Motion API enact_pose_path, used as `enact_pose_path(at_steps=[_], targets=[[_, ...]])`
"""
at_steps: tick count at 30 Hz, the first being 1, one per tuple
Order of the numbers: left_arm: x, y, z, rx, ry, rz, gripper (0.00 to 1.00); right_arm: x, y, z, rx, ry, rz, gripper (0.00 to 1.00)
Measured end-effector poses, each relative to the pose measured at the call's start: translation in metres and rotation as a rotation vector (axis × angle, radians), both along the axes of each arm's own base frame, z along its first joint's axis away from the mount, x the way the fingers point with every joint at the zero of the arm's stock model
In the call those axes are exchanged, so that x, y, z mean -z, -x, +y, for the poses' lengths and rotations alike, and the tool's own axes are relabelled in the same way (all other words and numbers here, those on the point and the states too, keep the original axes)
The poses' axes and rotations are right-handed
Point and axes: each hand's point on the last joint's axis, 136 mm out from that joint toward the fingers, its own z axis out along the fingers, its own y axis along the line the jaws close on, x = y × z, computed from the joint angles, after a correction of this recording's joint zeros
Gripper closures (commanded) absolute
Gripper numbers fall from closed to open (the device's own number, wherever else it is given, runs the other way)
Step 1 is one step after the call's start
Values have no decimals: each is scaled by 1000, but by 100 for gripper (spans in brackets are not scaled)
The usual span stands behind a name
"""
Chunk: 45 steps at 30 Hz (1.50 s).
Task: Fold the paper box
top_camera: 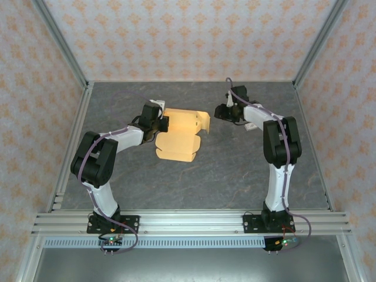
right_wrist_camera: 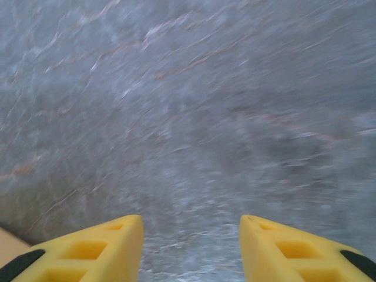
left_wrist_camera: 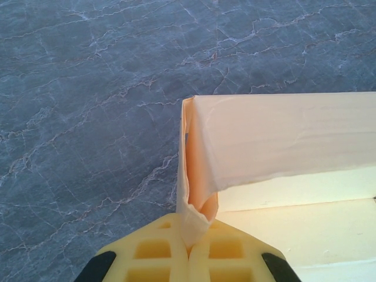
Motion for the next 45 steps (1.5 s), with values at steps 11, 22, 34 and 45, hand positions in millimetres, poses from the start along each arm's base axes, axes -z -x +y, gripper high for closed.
enact_pose_path(at_steps=[11,22,34,45], targets=[[0,0,0,-3,1,0,100,6,39,39,-220,-170,69,55],[0,0,1,-9,-3,0,100,-6,64,61,-349,-230,54,55],[0,0,1,-8,-3,0,100,-14,71,70,-448,-246,7,58],[0,0,1,-8,-3,0,100,-25,79,87,-541,-278,-30,56]])
